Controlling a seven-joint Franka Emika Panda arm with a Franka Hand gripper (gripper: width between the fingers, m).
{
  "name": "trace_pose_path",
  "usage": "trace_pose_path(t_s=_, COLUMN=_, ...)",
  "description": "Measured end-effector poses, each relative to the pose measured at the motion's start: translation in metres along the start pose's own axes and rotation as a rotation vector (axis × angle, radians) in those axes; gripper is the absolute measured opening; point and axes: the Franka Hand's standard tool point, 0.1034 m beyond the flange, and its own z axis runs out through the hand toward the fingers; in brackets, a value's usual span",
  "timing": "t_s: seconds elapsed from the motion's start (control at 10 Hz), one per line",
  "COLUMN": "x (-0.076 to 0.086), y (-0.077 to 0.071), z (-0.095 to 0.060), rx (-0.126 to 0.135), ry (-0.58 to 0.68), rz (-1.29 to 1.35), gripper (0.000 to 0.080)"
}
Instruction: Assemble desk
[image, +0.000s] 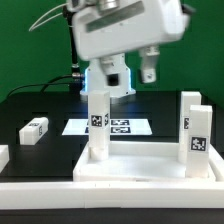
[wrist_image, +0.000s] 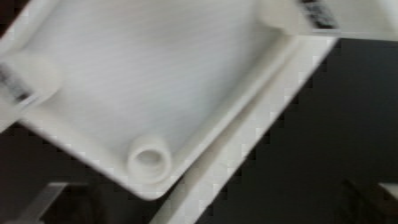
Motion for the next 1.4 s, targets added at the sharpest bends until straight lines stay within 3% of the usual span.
trace_pose_path(t_s=0.1, x=0.007, y=0.028, z=-0.006, rx=-0.005, ry=-0.001, rz=-0.103, gripper=0.0649)
trace_pose_path(t_s=0.4, x=0.031, y=0.085, z=-0.002, rx=-0.028, ry=0.017, rz=-0.418, gripper=0.0649)
trace_pose_path(t_s=0.8, x=0.029, y=0.089, z=0.003, rx=-0.042, ry=-0.009, rz=-0.515, gripper=0.0649)
trace_pose_path(t_s=0.9, x=0.030, y=0.103, z=0.014, rx=-0.065, ry=-0.025, rz=-0.520, gripper=0.0649)
trace_pose_path(t_s=1.0, x=0.026, y=0.119, z=0.021, rx=-0.091, ry=-0.128, rz=-0.538, gripper=0.0649)
trace_pose_path(t_s=1.2, x=0.048, y=0.151, z=0.030, rx=-0.160, ry=-0.269, rz=-0.589, gripper=0.0649)
trace_pose_path(t_s=1.3, x=0.048, y=0.162, z=0.035, rx=-0.191, ry=-0.371, rz=-0.586, gripper=0.0649)
trace_pose_path(t_s=1.4, x=0.050, y=0.163, z=0.036, rx=-0.205, ry=-0.429, rz=-0.581, gripper=0.0649)
